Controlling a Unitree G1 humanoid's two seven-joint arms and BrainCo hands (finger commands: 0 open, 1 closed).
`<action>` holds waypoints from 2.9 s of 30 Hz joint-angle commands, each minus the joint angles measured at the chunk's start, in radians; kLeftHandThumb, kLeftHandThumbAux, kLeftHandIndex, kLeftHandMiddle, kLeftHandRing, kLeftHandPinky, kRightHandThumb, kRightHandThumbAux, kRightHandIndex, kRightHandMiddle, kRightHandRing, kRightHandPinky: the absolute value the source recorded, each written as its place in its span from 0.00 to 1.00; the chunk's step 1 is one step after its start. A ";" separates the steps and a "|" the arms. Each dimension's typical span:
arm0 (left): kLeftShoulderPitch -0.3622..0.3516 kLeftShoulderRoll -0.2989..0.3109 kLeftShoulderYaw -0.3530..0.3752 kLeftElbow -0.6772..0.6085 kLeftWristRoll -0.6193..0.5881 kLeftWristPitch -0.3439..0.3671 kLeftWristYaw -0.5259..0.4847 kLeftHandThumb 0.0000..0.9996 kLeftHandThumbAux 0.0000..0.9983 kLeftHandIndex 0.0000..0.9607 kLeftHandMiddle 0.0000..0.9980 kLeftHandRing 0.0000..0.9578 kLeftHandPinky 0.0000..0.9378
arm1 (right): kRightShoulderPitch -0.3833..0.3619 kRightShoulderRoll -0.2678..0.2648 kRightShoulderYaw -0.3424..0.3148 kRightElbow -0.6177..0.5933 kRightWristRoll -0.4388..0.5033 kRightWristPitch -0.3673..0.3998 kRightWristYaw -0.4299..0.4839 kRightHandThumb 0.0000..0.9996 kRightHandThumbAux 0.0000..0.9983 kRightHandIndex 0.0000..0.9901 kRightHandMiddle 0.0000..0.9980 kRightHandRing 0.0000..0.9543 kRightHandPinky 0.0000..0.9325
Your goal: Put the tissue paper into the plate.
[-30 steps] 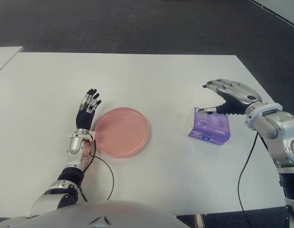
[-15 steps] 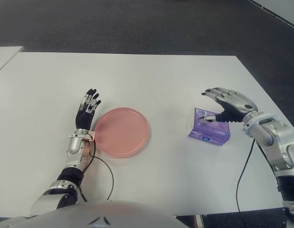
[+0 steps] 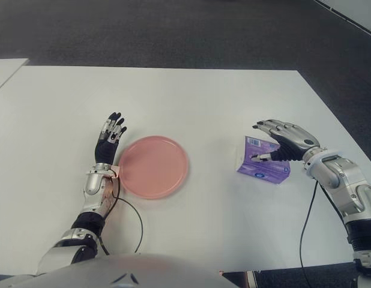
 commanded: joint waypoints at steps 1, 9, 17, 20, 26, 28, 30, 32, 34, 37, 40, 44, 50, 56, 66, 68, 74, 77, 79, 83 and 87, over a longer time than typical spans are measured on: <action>0.032 0.005 0.005 0.007 0.006 0.014 0.017 0.04 0.45 0.00 0.00 0.00 0.00 | -0.023 0.003 0.134 0.284 -0.132 -0.092 -0.126 0.49 0.27 0.00 0.00 0.00 0.00; 0.034 0.007 0.004 -0.001 0.015 0.032 0.039 0.04 0.45 0.00 0.00 0.00 0.00 | -0.096 -0.034 0.201 0.246 -0.145 -0.055 0.014 0.41 0.18 0.00 0.00 0.00 0.00; 0.036 0.008 0.003 -0.009 0.023 0.044 0.058 0.03 0.46 0.00 0.00 0.00 0.00 | -0.128 -0.040 0.238 0.225 -0.142 -0.029 0.078 0.38 0.15 0.00 0.00 0.00 0.00; 0.036 0.010 0.004 -0.008 0.022 0.043 0.056 0.04 0.46 0.00 0.00 0.00 0.00 | -0.129 -0.041 0.244 0.220 -0.139 -0.021 0.087 0.38 0.15 0.00 0.00 0.00 0.00; 0.036 0.013 0.007 -0.004 0.006 0.040 0.034 0.04 0.46 0.00 0.00 0.00 0.00 | -0.118 -0.046 0.245 0.209 -0.128 -0.013 0.095 0.37 0.15 0.00 0.00 0.00 0.00; 0.036 0.014 0.007 -0.004 0.002 0.042 0.029 0.05 0.46 0.00 0.00 0.00 0.00 | -0.115 -0.046 0.245 0.206 -0.125 -0.010 0.097 0.37 0.15 0.00 0.00 0.00 0.00; 0.036 0.015 0.008 -0.003 0.000 0.043 0.026 0.05 0.46 0.00 0.00 0.00 0.00 | -0.113 -0.046 0.244 0.203 -0.123 -0.008 0.098 0.37 0.15 0.00 0.00 0.00 0.00; 0.036 0.016 0.007 -0.003 0.000 0.044 0.026 0.05 0.46 0.00 0.00 0.00 0.00 | -0.111 -0.045 0.244 0.200 -0.122 -0.005 0.099 0.37 0.15 0.00 0.00 0.00 0.00; 0.036 0.018 0.007 -0.003 0.000 0.046 0.026 0.05 0.46 0.00 0.00 0.00 0.00 | -0.109 -0.044 0.244 0.197 -0.121 -0.002 0.101 0.37 0.16 0.00 0.00 0.00 0.00; 0.037 0.022 0.004 -0.007 0.007 0.049 0.028 0.05 0.45 0.00 0.00 0.00 0.00 | -0.101 -0.047 0.239 0.190 -0.121 0.004 0.096 0.37 0.16 0.00 0.00 0.00 0.00; 0.037 0.023 0.002 -0.008 0.007 0.050 0.027 0.05 0.44 0.00 0.00 0.00 0.00 | -0.095 -0.052 0.235 0.186 -0.120 0.007 0.091 0.37 0.16 0.00 0.00 0.00 0.00; 0.037 0.023 0.003 -0.011 0.003 0.054 0.024 0.05 0.43 0.00 0.00 0.00 0.00 | -0.085 -0.061 0.226 0.174 -0.116 0.012 0.090 0.37 0.16 0.00 0.00 0.00 0.00; 0.037 0.022 0.003 -0.014 0.004 0.062 0.027 0.05 0.43 0.00 0.00 0.00 0.00 | -0.070 -0.070 0.218 0.154 -0.107 0.021 0.092 0.38 0.16 0.00 0.00 0.00 0.00; 0.034 0.025 0.002 -0.014 0.019 0.069 0.043 0.04 0.43 0.00 0.00 0.00 0.00 | -0.028 -0.075 0.196 0.102 -0.080 0.034 0.107 0.37 0.16 0.00 0.00 0.00 0.00; 0.034 0.027 0.002 -0.011 0.021 0.054 0.033 0.03 0.43 0.00 0.00 0.00 0.00 | 0.015 -0.054 0.179 0.089 -0.077 0.035 0.061 0.35 0.17 0.00 0.00 0.00 0.00; 0.035 0.027 0.000 -0.014 0.025 0.056 0.038 0.03 0.44 0.00 0.00 0.00 0.00 | 0.000 0.021 0.226 0.164 -0.153 0.055 -0.074 0.34 0.17 0.00 0.00 0.00 0.00; 0.039 0.027 -0.001 -0.020 0.033 0.062 0.050 0.02 0.43 0.00 0.00 0.00 0.00 | -0.023 0.119 0.322 0.297 -0.343 0.128 -0.453 0.32 0.19 0.00 0.00 0.00 0.00; 0.039 0.026 -0.001 -0.021 0.032 0.063 0.049 0.02 0.43 0.00 0.00 0.00 0.00 | -0.007 0.119 0.333 0.275 -0.415 0.178 -0.622 0.31 0.21 0.00 0.00 0.00 0.00; 0.040 0.026 -0.001 -0.022 0.029 0.062 0.044 0.02 0.43 0.00 0.00 0.00 0.00 | 0.012 0.136 0.333 0.232 -0.436 0.228 -0.654 0.32 0.23 0.00 0.00 0.00 0.00; 0.042 0.026 -0.002 -0.026 0.028 0.065 0.042 0.02 0.43 0.00 0.00 0.00 0.00 | 0.044 0.168 0.330 0.122 -0.456 0.324 -0.630 0.32 0.25 0.00 0.00 0.00 0.00; 0.047 0.026 -0.003 -0.033 0.036 0.071 0.053 0.02 0.43 0.00 0.00 0.00 0.00 | 0.094 0.220 0.306 0.033 -0.450 0.439 -0.607 0.32 0.26 0.00 0.00 0.00 0.00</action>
